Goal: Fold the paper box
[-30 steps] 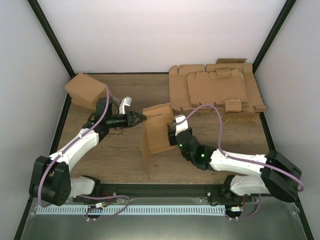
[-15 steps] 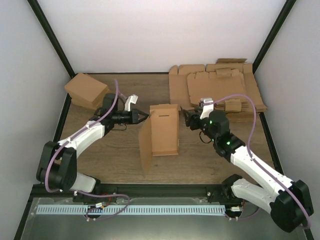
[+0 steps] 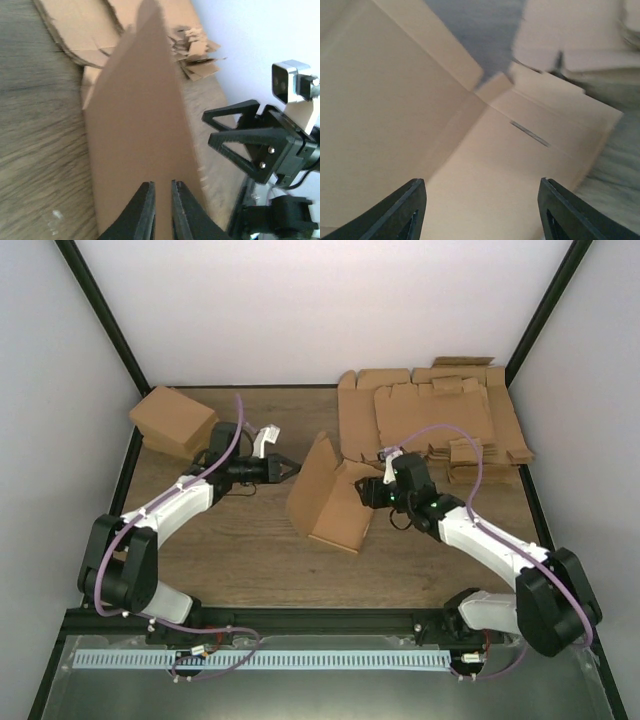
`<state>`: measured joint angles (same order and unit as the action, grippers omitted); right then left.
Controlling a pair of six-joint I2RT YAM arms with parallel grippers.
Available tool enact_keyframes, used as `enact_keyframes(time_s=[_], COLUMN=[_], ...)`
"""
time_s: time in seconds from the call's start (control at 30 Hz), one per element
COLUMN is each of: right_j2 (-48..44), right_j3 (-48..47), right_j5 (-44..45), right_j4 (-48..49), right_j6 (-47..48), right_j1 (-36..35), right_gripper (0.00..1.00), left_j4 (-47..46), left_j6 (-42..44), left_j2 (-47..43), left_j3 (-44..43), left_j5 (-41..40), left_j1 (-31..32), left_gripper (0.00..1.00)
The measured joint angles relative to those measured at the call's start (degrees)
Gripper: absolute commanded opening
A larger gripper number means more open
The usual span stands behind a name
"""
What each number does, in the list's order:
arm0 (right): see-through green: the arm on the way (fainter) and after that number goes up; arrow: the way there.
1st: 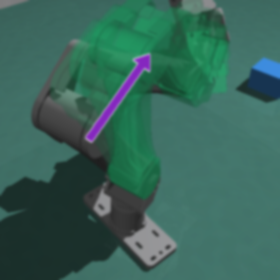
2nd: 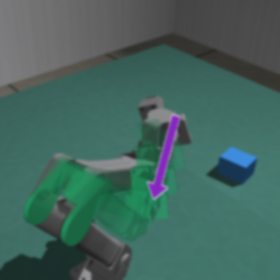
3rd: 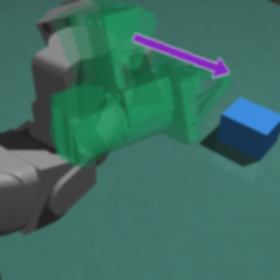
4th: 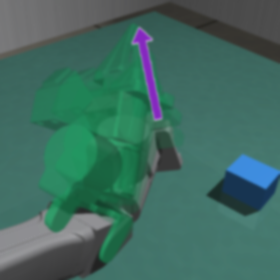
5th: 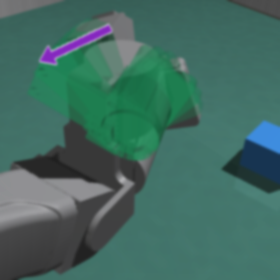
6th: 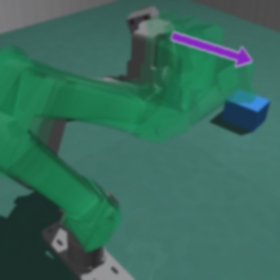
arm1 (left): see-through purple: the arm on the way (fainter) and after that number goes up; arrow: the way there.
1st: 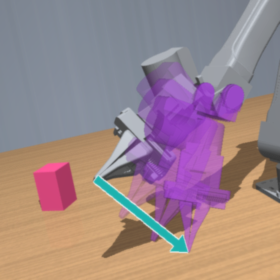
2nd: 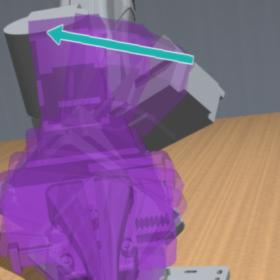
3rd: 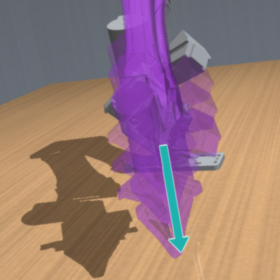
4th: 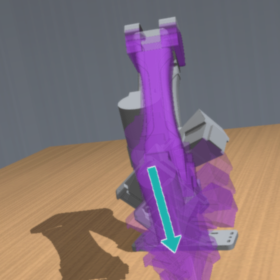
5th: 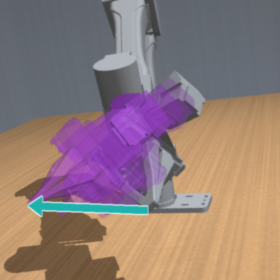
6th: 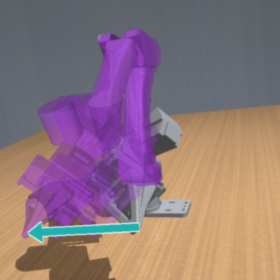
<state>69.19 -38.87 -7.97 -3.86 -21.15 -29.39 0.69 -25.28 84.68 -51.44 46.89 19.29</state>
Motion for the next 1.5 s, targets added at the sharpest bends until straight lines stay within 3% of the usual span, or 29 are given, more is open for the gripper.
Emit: enact_keyframes(time_s=[0.13,0.27,0.43,0.6,0.87,1.03,1.13,1.3,1.5], right_j2=[3.5,5.29,7.32,9.97,17.92,20.65,20.68,20.35,17.44], right_j3=[-1.38,-2.1,-1.49,-1.07,-4.76,-8.5,-9.11,-9.6,-9.7], right_j5=[6.16,9.4,8.02,5.62,5.99,7.3,8.02,9.4,11.15], right_j4=[-6.23,-11.93,-14.73,-14.51,-15.54,-16.33,-16.76,-17.88,-18.45], right_j6=[-4.11,-8.98,-15.21,-19.12,-21.22,-21.88,-21.99,-21.66,-20.59], right_j1=[0.0,0.0,0.0,0.0,0.0,0.0,0.0,0.0,0.0], right_gripper=[0.63,0.59,0.53,0.47,0.37,0.16,0.01,0.01,0.02], left_j4=[5.68,10.16,12.74,17.84,30.49,37.9,40.89,44.17,46.25], left_j6=[1.42,1.38,0.98,3.65,13.2,16.35,17.88,20.0,20.57], left_j2=[-0.39,-3.15,-7.43,-7.82,0.07,5.22,7.96,11.52,14.14], left_j3=[-0.74,-0.26,-0.28,-7.23,-20.72,-24.44,-28.11,-33.73,-35.34], left_j5=[-4.96,-8.5,-9.7,-9.77,-18.08,-25.46,-28.92,-34.45,-39.04], left_j1=[0.15,0.15,0.15,0.24,6.14,10.05,12.5,15.43,16.76], left_gripper=[0.54,0.71,0.78,0.79,0.79,0.71,0.6,0.43,0.04])
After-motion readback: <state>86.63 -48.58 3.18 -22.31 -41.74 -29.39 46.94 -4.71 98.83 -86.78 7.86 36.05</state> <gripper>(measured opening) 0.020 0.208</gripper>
